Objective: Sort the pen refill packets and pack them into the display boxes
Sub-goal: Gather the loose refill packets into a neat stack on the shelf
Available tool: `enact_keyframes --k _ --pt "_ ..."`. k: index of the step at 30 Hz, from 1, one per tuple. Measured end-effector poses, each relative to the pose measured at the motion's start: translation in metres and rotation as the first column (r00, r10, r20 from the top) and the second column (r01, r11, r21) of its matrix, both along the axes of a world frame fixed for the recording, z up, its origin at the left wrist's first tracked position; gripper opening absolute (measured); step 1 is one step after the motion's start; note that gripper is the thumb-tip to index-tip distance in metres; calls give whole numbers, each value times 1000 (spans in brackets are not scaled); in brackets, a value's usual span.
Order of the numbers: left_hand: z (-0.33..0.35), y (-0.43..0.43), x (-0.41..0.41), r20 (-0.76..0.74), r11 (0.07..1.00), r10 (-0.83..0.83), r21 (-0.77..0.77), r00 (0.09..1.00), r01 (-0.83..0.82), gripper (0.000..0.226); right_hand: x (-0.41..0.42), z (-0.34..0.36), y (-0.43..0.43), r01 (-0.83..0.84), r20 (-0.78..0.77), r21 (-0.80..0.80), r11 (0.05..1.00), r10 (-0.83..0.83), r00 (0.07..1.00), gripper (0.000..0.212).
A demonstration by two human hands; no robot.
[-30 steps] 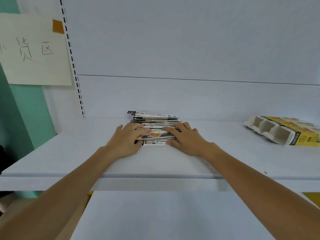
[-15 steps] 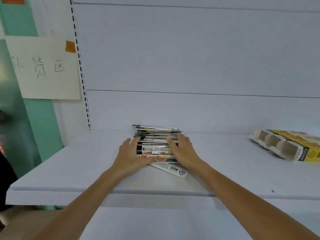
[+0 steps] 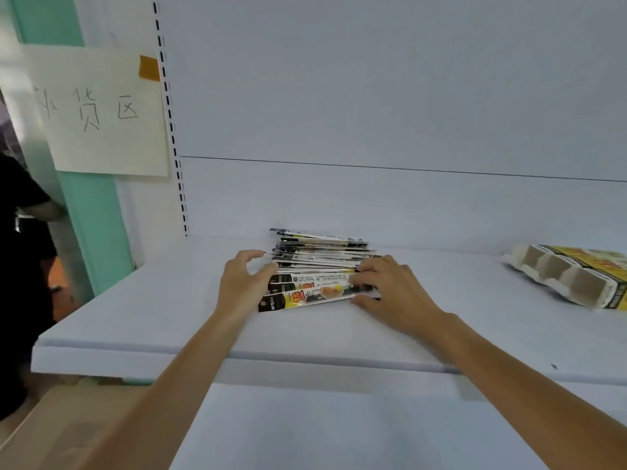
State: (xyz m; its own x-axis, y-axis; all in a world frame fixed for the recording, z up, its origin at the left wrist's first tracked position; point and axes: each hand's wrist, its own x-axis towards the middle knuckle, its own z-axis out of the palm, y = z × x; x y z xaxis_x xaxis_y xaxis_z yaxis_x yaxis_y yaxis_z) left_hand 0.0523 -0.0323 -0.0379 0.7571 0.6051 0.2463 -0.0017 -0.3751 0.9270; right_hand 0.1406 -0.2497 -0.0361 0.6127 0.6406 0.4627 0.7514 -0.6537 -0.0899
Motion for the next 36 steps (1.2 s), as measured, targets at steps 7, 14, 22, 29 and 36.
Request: enact_keyframes --k 7,14,22,29,36 --pt "4 -3 -18 134 978 126 -183 983 -100 36 -12 4 16 71 160 286 956 -121 980 20" --pt "19 -30 -8 265 832 -63 -518 962 198 14 -50 5 51 -369 143 37 929 360 922 32" --pt "15 -12 -13 238 667 -113 -701 965 252 33 -22 18 30 76 -40 68 995 -73 997 24" --pt "16 -36 -5 227 711 -217 -629 949 313 32 -62 24 78 -193 -184 70 979 203 962 30" --pt "20 -7 -15 257 769 -60 -604 965 209 23 -31 12 42 36 -137 -128 991 -53 989 30"
